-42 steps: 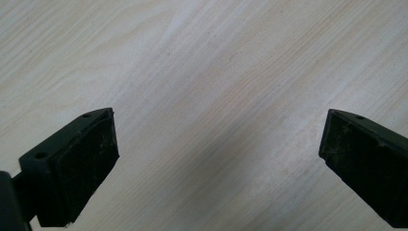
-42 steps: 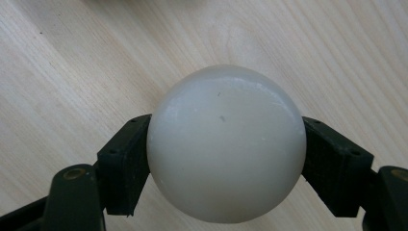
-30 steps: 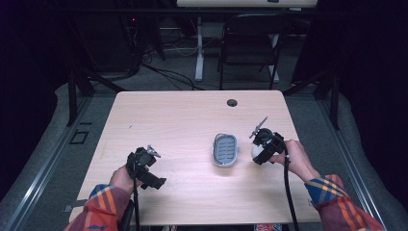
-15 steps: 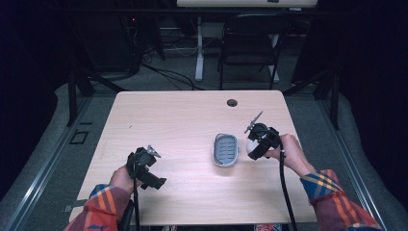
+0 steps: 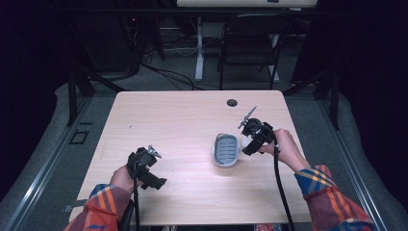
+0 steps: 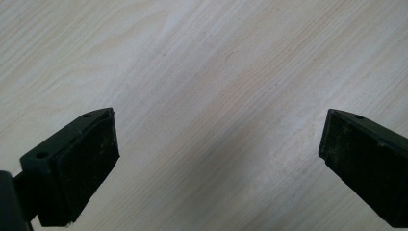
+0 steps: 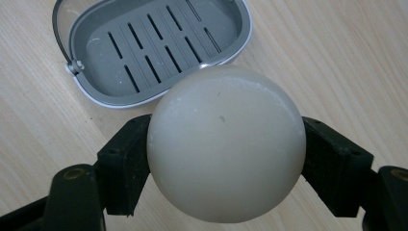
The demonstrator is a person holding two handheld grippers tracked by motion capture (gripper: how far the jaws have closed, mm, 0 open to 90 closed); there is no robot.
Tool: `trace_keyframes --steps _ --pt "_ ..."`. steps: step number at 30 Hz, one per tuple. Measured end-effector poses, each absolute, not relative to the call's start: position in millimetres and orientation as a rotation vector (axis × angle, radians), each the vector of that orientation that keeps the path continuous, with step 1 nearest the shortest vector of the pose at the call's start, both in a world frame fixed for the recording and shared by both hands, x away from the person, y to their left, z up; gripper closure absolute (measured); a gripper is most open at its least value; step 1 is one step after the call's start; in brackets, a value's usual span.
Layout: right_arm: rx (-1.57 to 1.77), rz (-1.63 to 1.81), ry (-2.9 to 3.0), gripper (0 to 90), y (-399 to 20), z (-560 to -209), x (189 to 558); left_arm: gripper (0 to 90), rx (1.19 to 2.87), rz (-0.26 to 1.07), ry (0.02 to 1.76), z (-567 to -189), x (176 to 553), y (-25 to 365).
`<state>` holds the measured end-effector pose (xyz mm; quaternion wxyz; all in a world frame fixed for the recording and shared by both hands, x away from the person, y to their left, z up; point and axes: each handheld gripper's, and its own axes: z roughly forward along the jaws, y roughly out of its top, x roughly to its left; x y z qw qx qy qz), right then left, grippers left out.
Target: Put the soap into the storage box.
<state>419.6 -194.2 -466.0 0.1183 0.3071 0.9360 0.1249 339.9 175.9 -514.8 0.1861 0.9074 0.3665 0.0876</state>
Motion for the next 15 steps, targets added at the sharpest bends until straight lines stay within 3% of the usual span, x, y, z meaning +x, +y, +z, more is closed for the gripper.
trace_keyframes --steps 15 --pt "0.853 0.377 2.76 24.5 -174 -459 431 0.2 2.553 0.247 1.033 -515 340 176"
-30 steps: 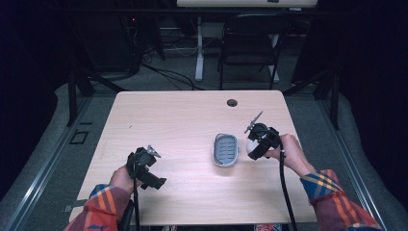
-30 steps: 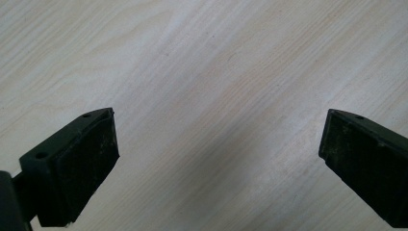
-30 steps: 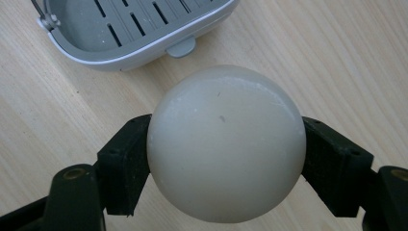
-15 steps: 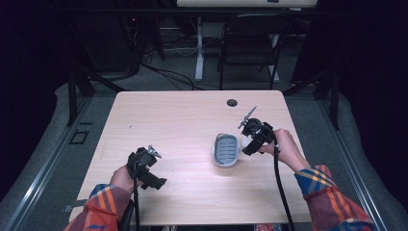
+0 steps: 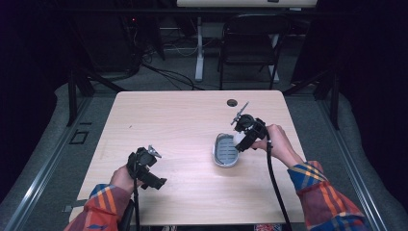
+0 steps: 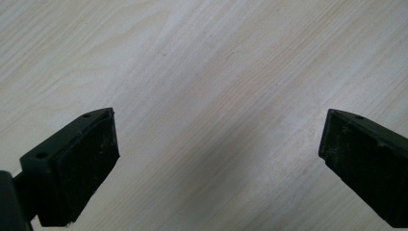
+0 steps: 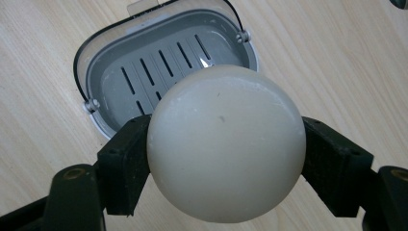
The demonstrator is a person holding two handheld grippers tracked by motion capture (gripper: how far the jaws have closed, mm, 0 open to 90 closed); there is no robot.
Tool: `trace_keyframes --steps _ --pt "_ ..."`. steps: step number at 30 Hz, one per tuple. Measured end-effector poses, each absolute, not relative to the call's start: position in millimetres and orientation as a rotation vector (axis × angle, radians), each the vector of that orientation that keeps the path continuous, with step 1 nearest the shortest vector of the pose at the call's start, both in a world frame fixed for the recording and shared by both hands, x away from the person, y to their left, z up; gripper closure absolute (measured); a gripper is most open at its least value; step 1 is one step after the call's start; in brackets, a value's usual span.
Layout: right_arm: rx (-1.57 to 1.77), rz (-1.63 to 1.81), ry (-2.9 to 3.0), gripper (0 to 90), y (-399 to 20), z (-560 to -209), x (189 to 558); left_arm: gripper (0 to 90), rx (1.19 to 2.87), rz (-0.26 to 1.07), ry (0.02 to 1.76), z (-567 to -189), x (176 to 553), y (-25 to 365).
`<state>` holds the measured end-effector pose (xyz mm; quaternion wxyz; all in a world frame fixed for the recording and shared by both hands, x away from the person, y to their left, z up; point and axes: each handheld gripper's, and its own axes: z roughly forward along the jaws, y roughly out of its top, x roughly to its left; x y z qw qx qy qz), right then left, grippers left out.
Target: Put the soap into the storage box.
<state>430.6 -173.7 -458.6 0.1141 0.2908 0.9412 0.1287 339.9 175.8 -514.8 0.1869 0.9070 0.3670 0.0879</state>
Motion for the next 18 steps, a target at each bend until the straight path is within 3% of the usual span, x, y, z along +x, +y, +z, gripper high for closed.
trace_keyframes --steps 18 --pt "0.802 0.36 2.794 24.5 -144 -466 442 0.2 2.557 0.247 1.03 -515 340 176"
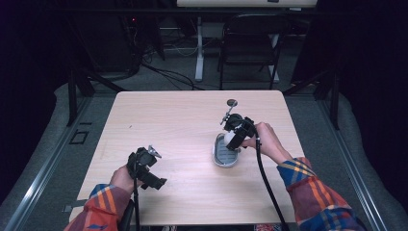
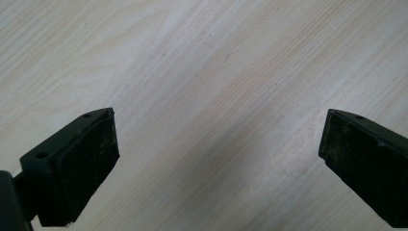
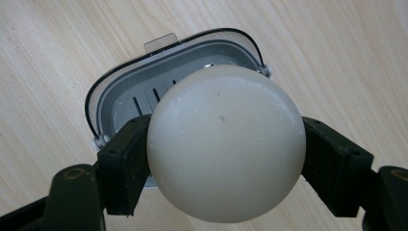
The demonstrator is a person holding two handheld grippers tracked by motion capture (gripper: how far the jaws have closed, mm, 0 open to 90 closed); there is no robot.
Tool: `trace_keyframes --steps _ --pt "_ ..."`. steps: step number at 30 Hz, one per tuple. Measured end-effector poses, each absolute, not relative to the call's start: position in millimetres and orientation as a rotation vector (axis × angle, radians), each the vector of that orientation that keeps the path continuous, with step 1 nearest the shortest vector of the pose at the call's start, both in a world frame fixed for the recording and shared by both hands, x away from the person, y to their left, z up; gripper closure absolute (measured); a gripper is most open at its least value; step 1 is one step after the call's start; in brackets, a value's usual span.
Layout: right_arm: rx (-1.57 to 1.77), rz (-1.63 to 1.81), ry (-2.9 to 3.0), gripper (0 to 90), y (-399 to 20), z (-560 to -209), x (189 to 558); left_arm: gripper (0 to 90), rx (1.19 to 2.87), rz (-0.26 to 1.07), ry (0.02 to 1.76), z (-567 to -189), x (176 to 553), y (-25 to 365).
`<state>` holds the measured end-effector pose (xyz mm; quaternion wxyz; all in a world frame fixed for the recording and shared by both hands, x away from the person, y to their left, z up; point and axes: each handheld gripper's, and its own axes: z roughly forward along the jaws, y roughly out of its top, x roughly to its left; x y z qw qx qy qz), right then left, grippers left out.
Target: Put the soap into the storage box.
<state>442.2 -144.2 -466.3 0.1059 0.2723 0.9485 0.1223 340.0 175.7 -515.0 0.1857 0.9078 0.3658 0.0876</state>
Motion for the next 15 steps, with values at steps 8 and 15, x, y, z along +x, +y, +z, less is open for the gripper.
trace_keyframes --steps 8,15 --pt "0.791 0.368 2.819 24.5 -133 -477 446 0.3 2.56 0.245 1.029 -515 340 176" --pt "0.781 0.349 2.836 24.5 -129 -483 447 0.3 2.56 0.247 1.029 -515 340 176"
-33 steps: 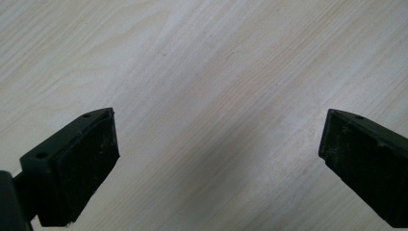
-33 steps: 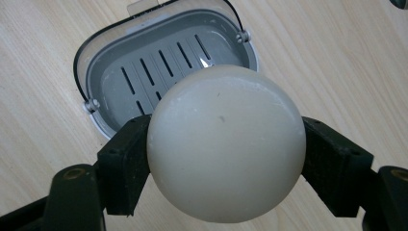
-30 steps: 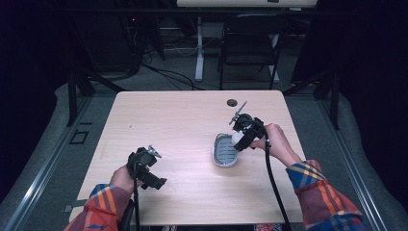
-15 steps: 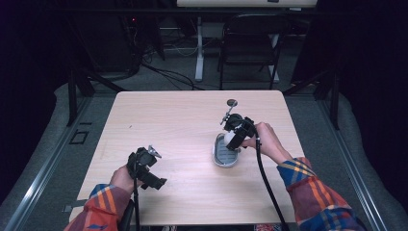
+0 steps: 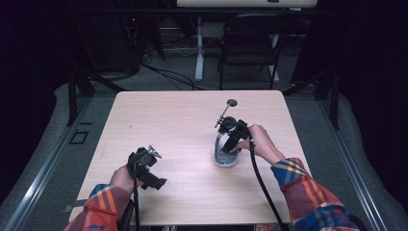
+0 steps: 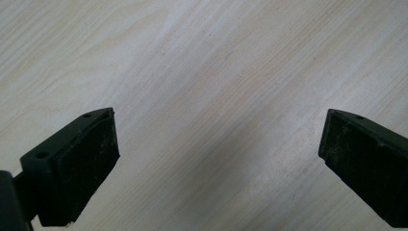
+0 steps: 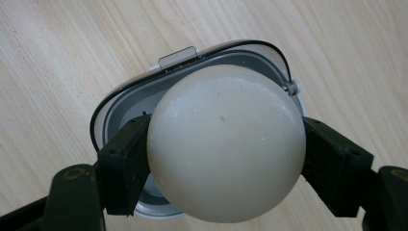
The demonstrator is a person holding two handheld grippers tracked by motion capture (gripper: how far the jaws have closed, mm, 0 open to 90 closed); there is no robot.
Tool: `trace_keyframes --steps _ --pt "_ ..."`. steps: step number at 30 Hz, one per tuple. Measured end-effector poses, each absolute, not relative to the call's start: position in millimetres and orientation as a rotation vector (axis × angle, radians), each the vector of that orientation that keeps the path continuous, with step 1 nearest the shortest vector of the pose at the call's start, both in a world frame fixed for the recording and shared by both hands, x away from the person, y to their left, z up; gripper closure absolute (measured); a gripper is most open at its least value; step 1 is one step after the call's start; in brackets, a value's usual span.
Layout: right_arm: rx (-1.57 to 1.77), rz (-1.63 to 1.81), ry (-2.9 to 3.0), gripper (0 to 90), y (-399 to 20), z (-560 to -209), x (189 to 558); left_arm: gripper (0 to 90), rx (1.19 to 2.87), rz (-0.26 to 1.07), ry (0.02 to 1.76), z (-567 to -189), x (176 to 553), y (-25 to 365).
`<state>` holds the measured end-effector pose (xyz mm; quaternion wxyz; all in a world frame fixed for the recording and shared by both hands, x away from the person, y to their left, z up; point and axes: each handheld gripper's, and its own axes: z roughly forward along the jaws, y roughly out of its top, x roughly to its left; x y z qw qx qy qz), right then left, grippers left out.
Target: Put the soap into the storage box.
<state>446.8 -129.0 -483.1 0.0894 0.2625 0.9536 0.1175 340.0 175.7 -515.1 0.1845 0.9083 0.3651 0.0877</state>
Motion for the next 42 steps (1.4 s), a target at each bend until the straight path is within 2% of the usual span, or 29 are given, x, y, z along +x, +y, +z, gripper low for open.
trace_keyframes --steps 33,42 --pt "0.791 0.289 2.889 24.2 -134 -507 450 0.6 2.568 0.251 1.033 -515 340 175" --pt "0.802 0.317 2.892 22.7 -138 -502 449 0.6 2.57 0.25 1.032 -516 340 175"
